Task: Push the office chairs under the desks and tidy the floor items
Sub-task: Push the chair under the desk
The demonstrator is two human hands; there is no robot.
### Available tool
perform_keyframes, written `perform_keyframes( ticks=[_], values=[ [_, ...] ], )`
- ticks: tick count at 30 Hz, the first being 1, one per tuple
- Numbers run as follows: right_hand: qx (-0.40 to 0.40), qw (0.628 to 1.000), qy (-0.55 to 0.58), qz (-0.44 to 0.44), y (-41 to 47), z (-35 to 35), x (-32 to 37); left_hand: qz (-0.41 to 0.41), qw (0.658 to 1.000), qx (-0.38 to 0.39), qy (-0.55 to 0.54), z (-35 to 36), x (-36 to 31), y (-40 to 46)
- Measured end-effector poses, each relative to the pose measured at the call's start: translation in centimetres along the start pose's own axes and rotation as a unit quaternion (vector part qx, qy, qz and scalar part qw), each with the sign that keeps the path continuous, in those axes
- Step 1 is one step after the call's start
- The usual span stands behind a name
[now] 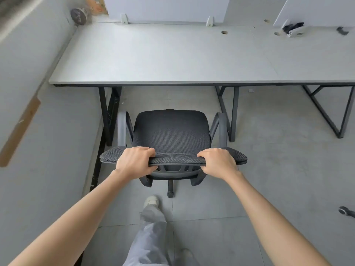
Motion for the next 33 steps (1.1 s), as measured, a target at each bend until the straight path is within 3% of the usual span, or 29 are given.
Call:
perform_keyframes(
  ticks=[16, 33],
  values=[
    [-0.028, 0.999, 0.026, 0.039, 25.0, -4.6, -1.1, 0.009, 0.999, 0.029, 0.014, -4.0, 15.0, 22.0],
    [-0.036, 0.999, 0.015, 0.020, 34.3, -7.0, -2.1, -0.005, 1.000, 0.013, 0.003, -5.1, 20.0, 30.5]
  ],
)
Point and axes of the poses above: each hand's wrist, its own y-axis towards the middle knuckle, its own z-axis out of the palm, x = y × z, the point moved 1 cm from there along y, towards the middle knuckle, and after that the axes turned 13 degrees about -z, right-handed, at the moved point
